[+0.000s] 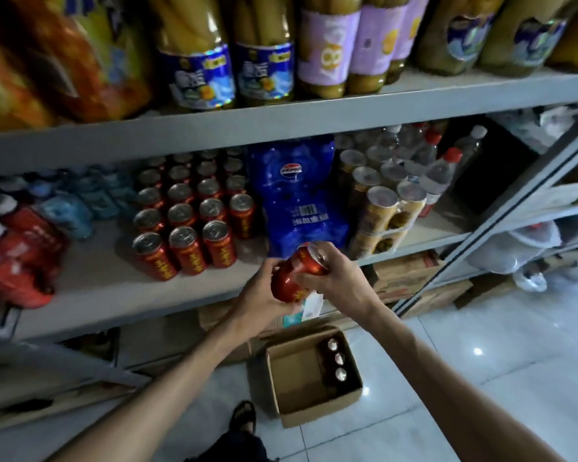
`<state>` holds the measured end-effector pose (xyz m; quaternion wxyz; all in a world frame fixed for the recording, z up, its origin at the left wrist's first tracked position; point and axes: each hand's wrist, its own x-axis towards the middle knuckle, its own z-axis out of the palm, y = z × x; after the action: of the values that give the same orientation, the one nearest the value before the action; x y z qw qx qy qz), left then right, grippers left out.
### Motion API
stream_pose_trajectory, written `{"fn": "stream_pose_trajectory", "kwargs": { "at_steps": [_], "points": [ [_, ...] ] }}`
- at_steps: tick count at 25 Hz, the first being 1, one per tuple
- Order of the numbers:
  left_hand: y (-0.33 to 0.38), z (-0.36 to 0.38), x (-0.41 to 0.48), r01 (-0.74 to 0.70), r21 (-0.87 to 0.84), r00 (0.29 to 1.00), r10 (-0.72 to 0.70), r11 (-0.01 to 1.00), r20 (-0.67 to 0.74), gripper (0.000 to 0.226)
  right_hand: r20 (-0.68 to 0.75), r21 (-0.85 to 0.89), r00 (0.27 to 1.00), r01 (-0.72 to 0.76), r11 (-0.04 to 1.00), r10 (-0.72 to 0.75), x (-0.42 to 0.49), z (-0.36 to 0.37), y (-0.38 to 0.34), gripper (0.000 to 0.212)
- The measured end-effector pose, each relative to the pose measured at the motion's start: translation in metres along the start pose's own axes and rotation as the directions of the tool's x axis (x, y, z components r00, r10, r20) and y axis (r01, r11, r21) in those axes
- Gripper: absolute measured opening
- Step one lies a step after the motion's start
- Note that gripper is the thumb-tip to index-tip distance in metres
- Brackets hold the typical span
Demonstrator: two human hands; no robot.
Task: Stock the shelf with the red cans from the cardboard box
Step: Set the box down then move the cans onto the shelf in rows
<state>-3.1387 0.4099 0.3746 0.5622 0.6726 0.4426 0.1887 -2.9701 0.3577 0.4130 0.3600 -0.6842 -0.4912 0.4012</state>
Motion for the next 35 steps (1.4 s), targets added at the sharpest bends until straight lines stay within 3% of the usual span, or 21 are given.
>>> {"fn": "stream_pose_trajectory", "kwargs": {
  "at_steps": [2,4,6,9,14,19,25,35],
  "points": [
    [-0.013,-0.02,0.007,-0.001,0.061,0.997,0.006,0.998,-0.079,0.073,-0.048,-0.218,0.995,0.072,0.973,-0.084,0.026,0.021,-0.014,0.064],
    [-0.032,-0.042,0.014,0.049,0.339,0.98,0.019,0.939,-0.196,0.065,-0.073,-0.512,0.977,0.134,0.848,-0.198,0.053,0.044,-0.019,0.066],
    [-0.06,-0.066,0.019,0.111,0.652,0.978,0.034,0.75,-0.205,0.055,-0.08,-0.698,0.943,0.178,0.694,-0.323,0.075,0.068,-0.014,0.069],
    [-0.096,-0.091,0.026,0.104,0.825,0.993,-0.016,0.556,-0.115,0.052,-0.047,-0.82,0.912,0.198,0.537,-0.407,0.097,0.093,-0.005,0.07],
    [-0.117,-0.103,0.044,0.051,0.899,0.994,0.063,0.436,-0.087,0.042,-0.003,-0.864,0.888,0.229,0.449,-0.459,0.128,0.112,-0.006,0.071],
    [-0.115,-0.11,0.053,0.026,0.913,0.995,0.077,0.406,-0.062,0.041,0.003,-0.905,0.891,0.196,0.377,-0.455,0.144,0.114,-0.011,0.066],
    [-0.112,-0.115,0.056,0.009,0.938,0.997,0.066,0.347,-0.034,0.044,0.013,-0.872,0.908,0.215,0.439,-0.42,0.14,0.118,-0.007,0.072],
    [-0.114,-0.112,0.062,-0.003,0.931,0.997,0.069,0.364,-0.023,0.041,-0.025,-0.865,0.915,0.181,0.467,-0.402,0.161,0.127,-0.009,0.064]
  ]
}}
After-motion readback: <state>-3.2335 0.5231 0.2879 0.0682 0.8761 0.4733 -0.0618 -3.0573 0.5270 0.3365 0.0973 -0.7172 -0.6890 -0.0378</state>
